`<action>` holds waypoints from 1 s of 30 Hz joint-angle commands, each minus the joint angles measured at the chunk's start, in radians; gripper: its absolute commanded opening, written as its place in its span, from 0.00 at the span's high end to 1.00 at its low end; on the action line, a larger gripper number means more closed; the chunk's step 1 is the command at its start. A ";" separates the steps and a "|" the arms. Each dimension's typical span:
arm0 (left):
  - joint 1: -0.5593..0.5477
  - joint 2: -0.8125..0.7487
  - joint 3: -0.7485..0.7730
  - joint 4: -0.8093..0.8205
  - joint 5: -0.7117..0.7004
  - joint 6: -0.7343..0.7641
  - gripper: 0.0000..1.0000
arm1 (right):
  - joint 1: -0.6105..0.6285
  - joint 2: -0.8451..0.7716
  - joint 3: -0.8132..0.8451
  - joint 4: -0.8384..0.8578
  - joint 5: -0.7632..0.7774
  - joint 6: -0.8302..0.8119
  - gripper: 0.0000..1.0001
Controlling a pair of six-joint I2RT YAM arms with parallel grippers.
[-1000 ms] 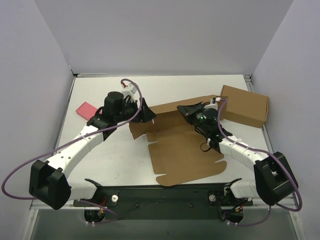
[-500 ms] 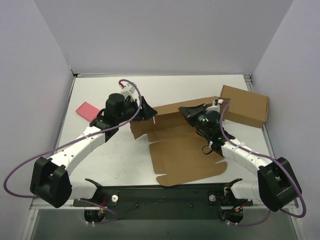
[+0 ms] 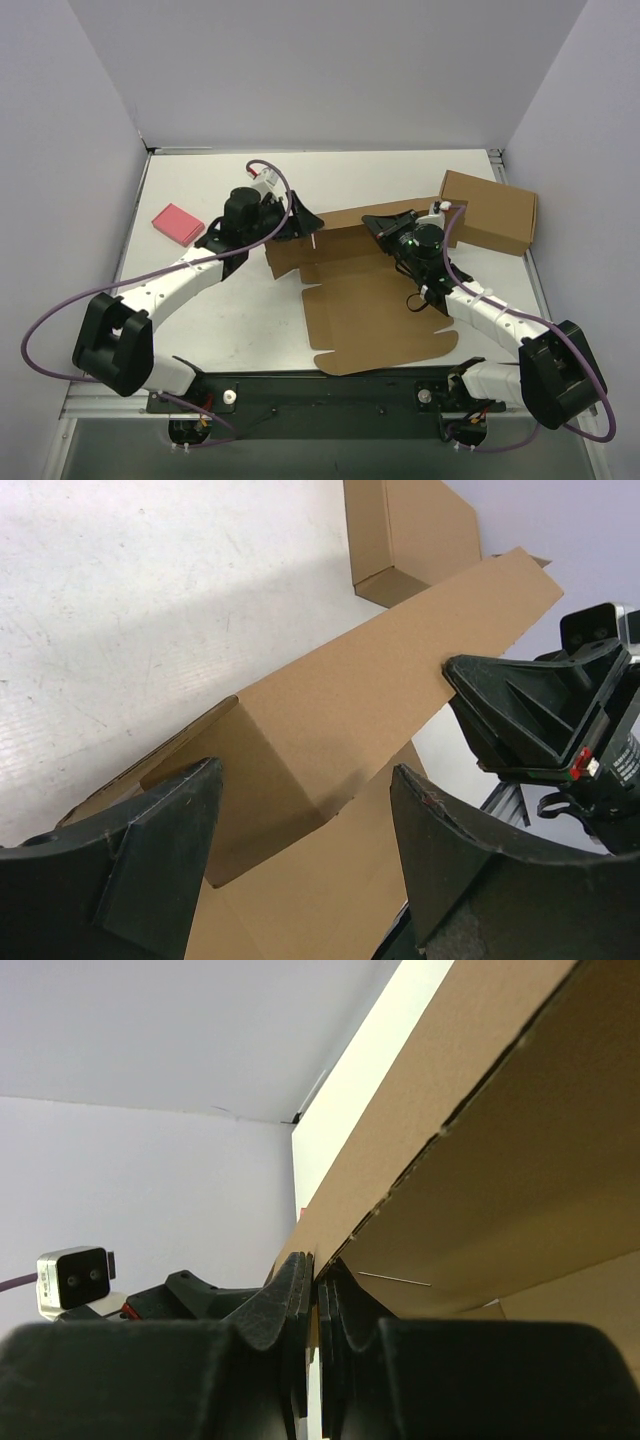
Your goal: Fold the paper box
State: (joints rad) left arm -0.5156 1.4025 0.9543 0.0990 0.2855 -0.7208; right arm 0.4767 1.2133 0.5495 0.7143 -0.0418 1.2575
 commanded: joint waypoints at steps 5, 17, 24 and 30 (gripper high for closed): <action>-0.018 0.064 -0.003 0.166 0.024 -0.100 0.22 | -0.003 -0.037 -0.016 -0.007 0.036 -0.067 1.00; -0.060 0.133 -0.014 0.300 0.038 -0.198 0.33 | -0.003 -0.043 -0.033 -0.019 0.039 -0.067 1.00; -0.075 0.158 -0.015 0.355 0.030 -0.224 0.40 | -0.001 -0.055 -0.046 -0.027 0.039 -0.067 1.00; -0.093 0.182 -0.006 0.403 0.038 -0.247 0.48 | -0.003 -0.063 -0.059 -0.030 0.065 -0.064 1.00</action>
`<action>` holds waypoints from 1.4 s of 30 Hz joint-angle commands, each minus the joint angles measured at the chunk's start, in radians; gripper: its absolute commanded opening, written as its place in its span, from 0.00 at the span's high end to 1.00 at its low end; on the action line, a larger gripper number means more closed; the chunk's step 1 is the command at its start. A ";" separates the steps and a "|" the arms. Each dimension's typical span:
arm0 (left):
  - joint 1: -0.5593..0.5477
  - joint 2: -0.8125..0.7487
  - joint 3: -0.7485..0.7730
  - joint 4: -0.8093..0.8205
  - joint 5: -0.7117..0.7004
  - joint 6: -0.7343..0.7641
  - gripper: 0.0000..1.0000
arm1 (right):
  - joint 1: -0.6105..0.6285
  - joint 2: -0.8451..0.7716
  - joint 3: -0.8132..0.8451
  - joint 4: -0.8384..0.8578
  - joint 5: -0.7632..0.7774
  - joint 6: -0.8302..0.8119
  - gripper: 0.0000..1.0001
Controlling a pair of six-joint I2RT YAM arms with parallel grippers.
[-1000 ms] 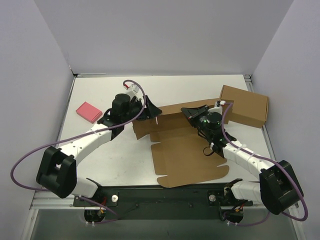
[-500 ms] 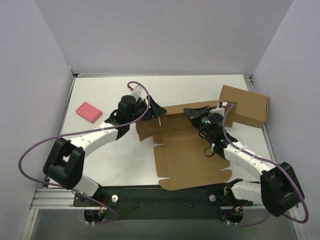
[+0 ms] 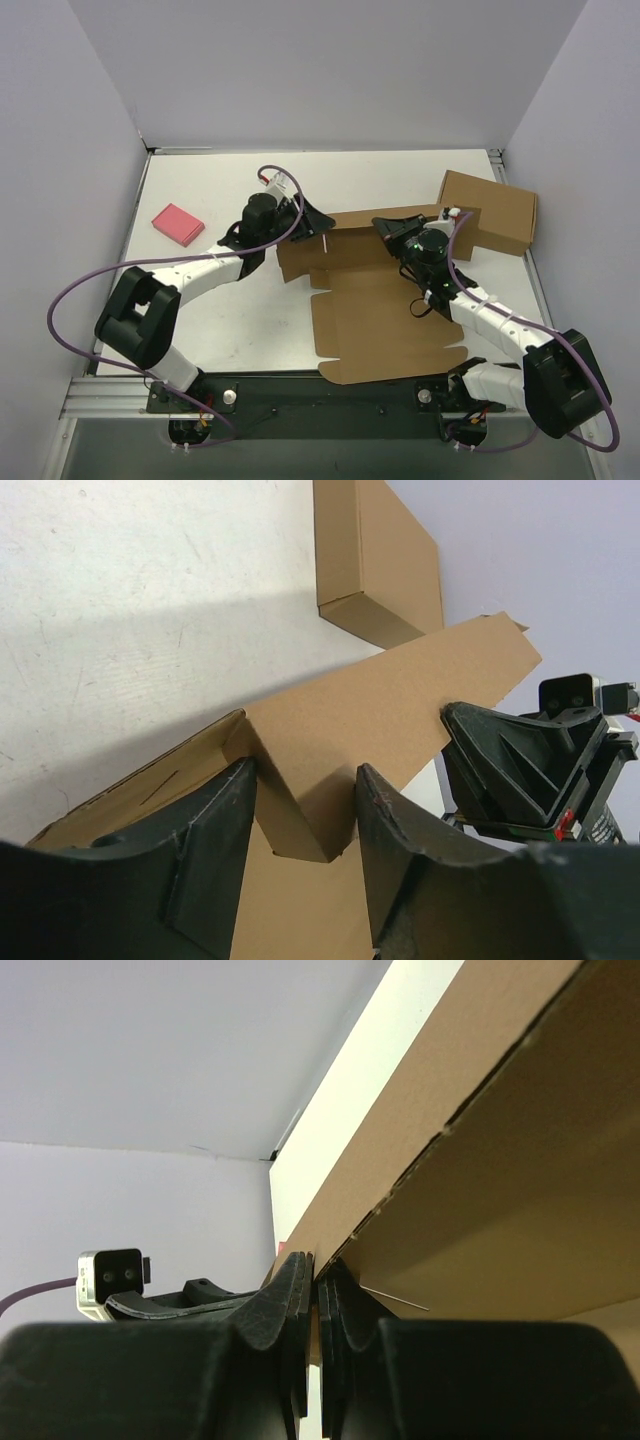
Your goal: Fold the paper box
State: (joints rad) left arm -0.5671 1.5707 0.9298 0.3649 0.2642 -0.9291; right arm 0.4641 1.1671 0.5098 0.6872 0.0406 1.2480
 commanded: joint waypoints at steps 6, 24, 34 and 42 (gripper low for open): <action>-0.048 0.023 0.012 0.178 0.069 -0.047 0.59 | 0.010 -0.030 -0.031 -0.006 -0.010 -0.047 1.00; 0.021 -0.228 -0.028 -0.116 0.035 0.446 0.25 | 0.005 -0.057 0.068 -0.164 0.194 0.025 1.00; -0.065 -0.359 -0.279 -0.127 -0.065 0.497 0.25 | 0.005 -0.034 0.084 -0.152 0.240 0.053 1.00; -0.086 -0.197 -0.316 -0.014 -0.066 0.458 0.32 | 0.004 -0.034 0.075 -0.150 0.234 0.061 1.00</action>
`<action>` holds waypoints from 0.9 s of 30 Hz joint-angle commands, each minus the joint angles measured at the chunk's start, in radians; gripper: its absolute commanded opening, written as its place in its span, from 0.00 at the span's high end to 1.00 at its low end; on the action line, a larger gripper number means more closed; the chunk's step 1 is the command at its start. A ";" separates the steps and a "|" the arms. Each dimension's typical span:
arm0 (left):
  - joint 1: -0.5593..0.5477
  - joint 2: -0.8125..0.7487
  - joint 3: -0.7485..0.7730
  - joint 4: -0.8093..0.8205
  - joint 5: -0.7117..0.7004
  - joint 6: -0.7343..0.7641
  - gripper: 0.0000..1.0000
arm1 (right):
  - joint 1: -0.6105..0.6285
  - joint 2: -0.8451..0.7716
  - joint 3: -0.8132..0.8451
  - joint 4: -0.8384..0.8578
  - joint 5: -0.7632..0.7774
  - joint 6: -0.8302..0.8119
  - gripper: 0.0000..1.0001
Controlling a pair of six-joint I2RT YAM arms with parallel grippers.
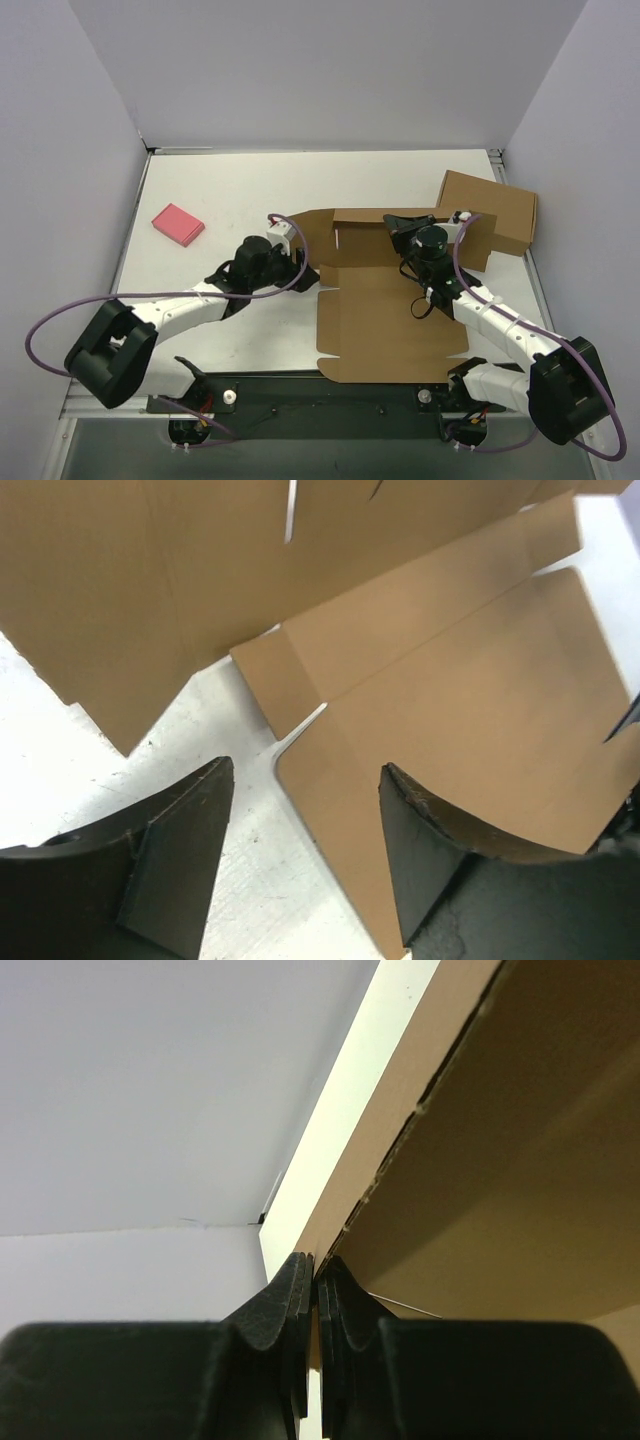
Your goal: Fold the paper box
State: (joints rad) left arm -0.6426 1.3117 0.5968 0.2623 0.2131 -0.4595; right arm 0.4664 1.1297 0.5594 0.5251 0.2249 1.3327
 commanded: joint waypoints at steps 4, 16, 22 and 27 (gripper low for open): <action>-0.022 0.153 0.037 0.144 -0.003 -0.027 0.33 | 0.003 -0.001 0.022 0.009 0.051 -0.023 1.00; -0.038 0.342 0.126 0.224 0.008 -0.073 0.34 | 0.005 0.016 0.027 0.009 0.040 -0.018 1.00; -0.063 0.391 0.150 0.270 0.025 -0.096 0.37 | 0.005 0.018 0.025 0.006 0.036 -0.017 1.00; -0.097 0.383 0.167 0.295 0.002 -0.107 0.39 | 0.005 0.018 0.025 0.001 0.036 -0.018 1.00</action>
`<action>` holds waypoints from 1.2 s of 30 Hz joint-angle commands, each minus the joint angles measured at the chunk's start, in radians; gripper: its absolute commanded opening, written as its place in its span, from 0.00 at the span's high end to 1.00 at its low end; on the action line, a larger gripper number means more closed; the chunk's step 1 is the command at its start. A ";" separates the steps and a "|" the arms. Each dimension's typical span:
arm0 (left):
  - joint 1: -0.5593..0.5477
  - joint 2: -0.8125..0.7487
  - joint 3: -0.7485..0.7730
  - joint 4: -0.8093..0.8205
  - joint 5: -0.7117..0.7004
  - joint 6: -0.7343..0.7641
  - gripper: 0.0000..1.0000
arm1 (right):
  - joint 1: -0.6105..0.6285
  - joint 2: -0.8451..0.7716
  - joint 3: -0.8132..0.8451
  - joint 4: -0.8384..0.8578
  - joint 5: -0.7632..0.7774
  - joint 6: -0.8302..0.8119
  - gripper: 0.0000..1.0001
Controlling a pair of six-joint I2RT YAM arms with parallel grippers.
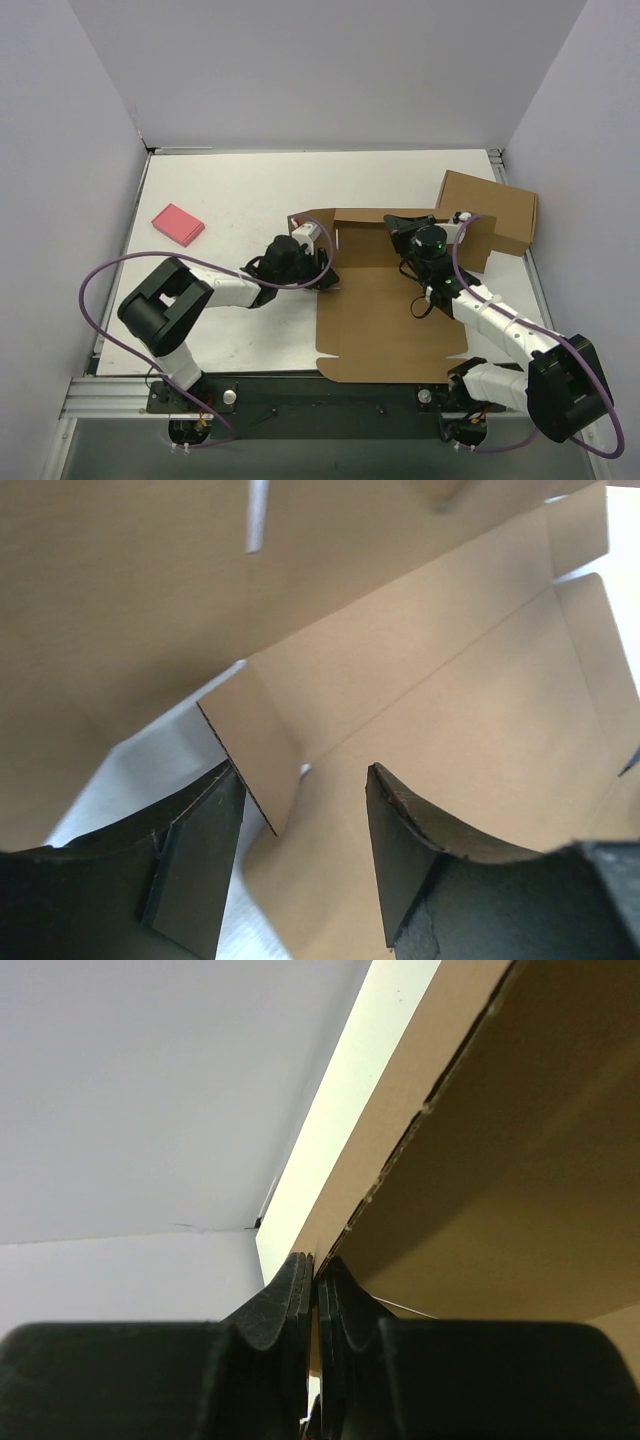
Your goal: Fold the paper box
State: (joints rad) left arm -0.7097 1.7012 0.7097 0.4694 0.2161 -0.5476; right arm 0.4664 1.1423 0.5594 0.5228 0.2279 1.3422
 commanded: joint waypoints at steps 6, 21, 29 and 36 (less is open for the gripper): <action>-0.062 0.029 0.086 0.123 0.005 -0.017 0.40 | 0.006 0.004 0.016 0.003 0.033 -0.023 1.00; -0.105 0.138 0.083 0.222 0.035 -0.022 0.40 | 0.006 0.000 -0.007 0.006 0.031 -0.006 1.00; -0.082 0.019 0.037 0.210 0.043 0.037 0.35 | 0.003 -0.018 -0.019 -0.001 0.048 -0.005 1.00; 0.007 -0.306 -0.059 0.034 0.118 0.178 0.25 | -0.006 -0.056 -0.027 -0.014 0.039 -0.025 1.00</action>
State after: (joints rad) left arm -0.7563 1.5764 0.6830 0.5583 0.2672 -0.4702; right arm 0.4652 1.1259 0.5457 0.5198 0.2451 1.3605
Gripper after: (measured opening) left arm 0.741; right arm 0.043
